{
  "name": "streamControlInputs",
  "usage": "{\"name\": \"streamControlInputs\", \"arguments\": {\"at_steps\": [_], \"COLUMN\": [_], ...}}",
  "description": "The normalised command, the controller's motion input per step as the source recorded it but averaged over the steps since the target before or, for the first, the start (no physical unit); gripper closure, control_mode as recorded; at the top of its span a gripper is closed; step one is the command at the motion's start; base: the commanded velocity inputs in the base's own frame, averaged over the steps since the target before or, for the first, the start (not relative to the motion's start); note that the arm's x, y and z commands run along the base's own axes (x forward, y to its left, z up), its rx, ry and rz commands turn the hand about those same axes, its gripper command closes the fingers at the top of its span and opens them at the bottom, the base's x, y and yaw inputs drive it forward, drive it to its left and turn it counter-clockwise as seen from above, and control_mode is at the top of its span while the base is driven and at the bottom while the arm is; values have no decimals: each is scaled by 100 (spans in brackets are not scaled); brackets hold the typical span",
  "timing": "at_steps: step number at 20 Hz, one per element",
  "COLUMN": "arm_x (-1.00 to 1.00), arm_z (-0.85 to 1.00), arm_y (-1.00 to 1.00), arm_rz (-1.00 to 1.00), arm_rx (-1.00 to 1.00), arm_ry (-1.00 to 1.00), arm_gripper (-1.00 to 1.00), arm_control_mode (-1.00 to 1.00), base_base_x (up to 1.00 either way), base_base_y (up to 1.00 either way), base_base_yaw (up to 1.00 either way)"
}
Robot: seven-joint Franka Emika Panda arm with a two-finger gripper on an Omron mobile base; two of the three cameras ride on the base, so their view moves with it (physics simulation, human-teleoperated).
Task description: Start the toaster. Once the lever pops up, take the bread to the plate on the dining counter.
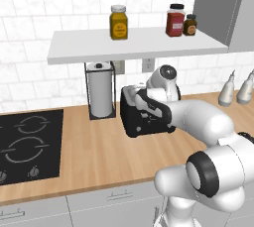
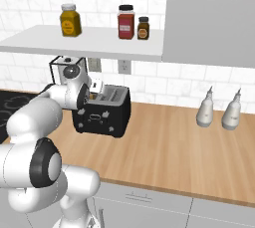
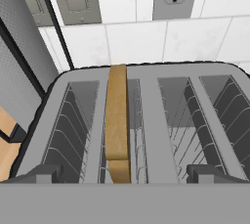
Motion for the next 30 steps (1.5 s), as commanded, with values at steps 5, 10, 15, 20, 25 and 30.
{"name": "streamControlInputs", "arguments": {"at_steps": [5,10,15,20,25,30], "arm_x": [0,0,0,0,1,11], "arm_z": [0,0,0,0,0,0], "arm_y": [0,0,0,0,0,3], "arm_rz": [0,0,0,0,0,0], "arm_rx": [0,0,0,0,0,0], "arm_ry": [0,0,0,0,0,0], "arm_gripper": [-100,-100,-100,-100,-100,-100], "arm_control_mode": [-100,-100,-100,-100,-100,-100], "base_base_x": [0,0,0,0,0,0], "base_base_y": [0,0,0,0,0,0], "base_base_yaw": [0,0,0,0,0,0]}}
